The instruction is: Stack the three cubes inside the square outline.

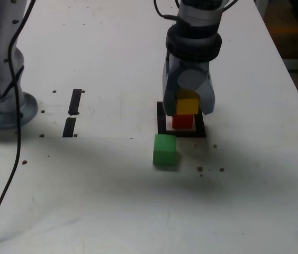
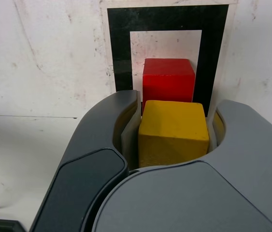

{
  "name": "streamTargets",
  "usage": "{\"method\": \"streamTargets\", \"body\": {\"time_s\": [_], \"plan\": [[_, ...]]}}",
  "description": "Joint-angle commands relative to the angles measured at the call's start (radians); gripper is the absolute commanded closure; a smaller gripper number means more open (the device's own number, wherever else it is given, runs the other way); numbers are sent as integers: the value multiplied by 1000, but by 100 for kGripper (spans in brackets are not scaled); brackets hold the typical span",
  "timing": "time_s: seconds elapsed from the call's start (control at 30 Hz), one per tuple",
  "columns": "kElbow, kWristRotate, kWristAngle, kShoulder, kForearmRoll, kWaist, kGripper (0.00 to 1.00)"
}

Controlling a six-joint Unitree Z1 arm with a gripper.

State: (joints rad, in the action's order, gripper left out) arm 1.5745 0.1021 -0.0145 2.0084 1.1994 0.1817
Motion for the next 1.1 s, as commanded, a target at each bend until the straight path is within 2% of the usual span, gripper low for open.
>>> {"method": "streamTargets", "body": {"time_s": [0.0,0.33,0.67,0.8,1.07], "plan": [[-4,-1,4,9,-8,-7,79],[-34,-6,17,8,-14,-24,77],[-35,-7,25,8,-18,-25,70],[-36,-9,22,9,-19,-27,61],[-48,-18,15,8,-21,-31,35]]}}
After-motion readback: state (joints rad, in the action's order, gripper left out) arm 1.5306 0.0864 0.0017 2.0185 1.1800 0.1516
